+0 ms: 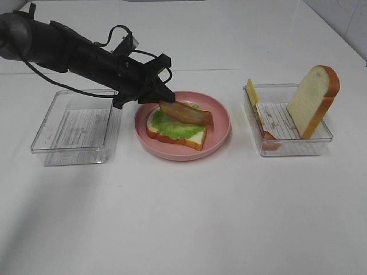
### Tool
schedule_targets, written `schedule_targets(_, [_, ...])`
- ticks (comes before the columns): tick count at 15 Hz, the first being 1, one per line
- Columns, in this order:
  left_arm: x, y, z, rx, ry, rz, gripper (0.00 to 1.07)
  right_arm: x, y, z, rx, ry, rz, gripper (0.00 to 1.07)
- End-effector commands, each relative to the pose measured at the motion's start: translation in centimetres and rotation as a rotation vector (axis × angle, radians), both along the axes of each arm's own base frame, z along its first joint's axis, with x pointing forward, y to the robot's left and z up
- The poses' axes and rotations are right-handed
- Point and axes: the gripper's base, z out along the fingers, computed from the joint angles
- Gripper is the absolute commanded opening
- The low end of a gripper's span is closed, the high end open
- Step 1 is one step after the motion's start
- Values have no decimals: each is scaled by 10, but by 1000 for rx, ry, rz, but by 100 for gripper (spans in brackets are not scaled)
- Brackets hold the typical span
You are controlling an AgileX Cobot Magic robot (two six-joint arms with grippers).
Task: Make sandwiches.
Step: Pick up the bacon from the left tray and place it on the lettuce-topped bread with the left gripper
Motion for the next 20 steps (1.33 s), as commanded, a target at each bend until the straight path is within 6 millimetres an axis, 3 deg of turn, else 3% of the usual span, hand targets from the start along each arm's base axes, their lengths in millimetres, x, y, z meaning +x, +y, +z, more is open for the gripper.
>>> schedule_targets(1, [4,3,9,-5,-23,22,0,-1,0,0,-6,-20,0,80])
schedule_targets(7, [6,17,6,26,-2,20,2,-1,0,0,-6,-20,0,80])
schedule_targets(9, [5,18,5,32,6,21,21,-1,0,0,-6,-20,0,80])
schedule_targets(12, [5,18,9,30,1,17,69,-1,0,0,-6,-20,0,80])
schedule_targets(14, [4,19,23,45,-39,10,84,-1,0,0,-6,-20,0,80])
schedule_targets(20, [-10,31,97,219,-254,-90,84,-1,0,0,-6,-20,0,80])
